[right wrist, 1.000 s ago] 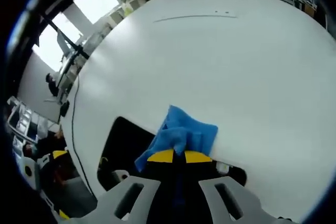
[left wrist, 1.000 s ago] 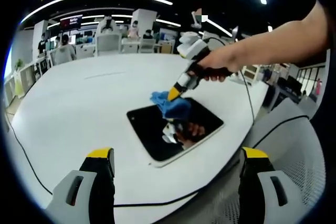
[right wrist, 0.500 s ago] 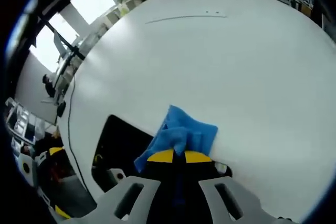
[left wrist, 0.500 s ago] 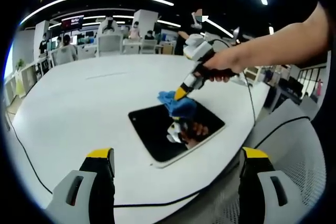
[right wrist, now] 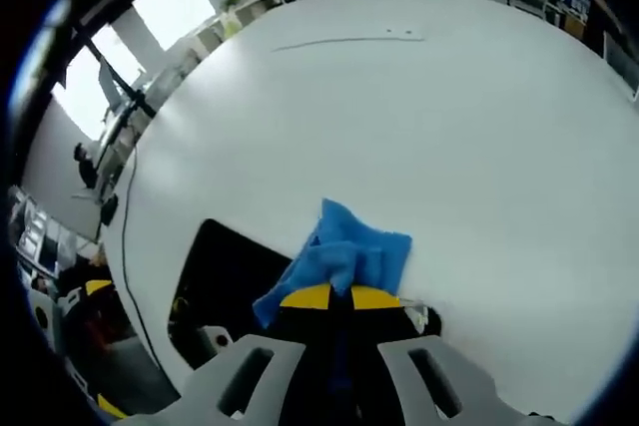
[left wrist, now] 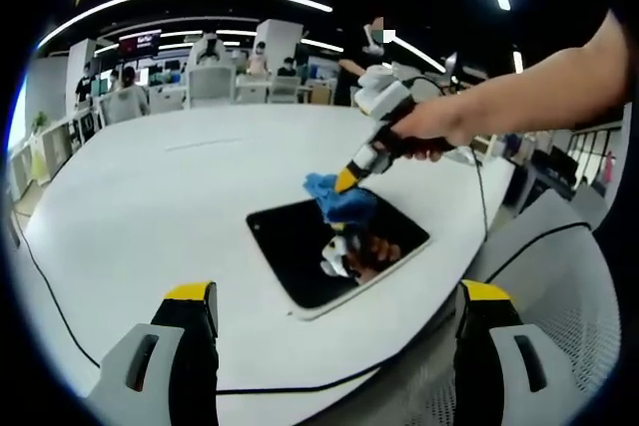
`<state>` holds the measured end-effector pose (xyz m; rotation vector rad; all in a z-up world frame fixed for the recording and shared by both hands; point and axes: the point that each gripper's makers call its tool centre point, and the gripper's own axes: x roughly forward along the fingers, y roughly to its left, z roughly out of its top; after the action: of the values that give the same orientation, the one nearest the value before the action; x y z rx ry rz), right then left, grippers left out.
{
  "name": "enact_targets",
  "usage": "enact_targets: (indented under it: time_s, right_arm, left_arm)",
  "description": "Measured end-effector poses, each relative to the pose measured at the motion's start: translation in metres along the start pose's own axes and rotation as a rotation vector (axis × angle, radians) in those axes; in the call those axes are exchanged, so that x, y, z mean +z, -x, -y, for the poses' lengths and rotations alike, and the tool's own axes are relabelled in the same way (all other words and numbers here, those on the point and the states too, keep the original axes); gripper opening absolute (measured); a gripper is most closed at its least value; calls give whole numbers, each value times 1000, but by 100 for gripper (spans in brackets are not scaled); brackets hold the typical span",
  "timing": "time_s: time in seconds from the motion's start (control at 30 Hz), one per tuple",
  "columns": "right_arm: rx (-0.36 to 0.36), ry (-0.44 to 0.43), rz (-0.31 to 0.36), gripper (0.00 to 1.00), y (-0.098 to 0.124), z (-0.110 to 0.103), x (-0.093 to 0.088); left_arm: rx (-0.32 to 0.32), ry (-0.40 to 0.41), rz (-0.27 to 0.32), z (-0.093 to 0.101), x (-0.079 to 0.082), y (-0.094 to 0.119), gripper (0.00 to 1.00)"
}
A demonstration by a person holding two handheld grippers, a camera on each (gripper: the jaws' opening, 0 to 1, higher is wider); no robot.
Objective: Wipe the mirror surface with the cleaning cloth until all visible marks leave the cleaned area.
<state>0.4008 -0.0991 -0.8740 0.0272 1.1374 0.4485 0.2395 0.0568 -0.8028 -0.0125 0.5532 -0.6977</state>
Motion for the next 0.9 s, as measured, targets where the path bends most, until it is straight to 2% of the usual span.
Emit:
enact_targets:
  time_s: [0.6,0.9]
  right_arm:
    - [10,-2,35,0,19,-14,-39]
    - [23,-1,24,0,27,-21,-56]
  left_arm:
    - [-5,-8,-2,1,-1,0,100]
    - [-4,-16,-9,1,-2,0,100]
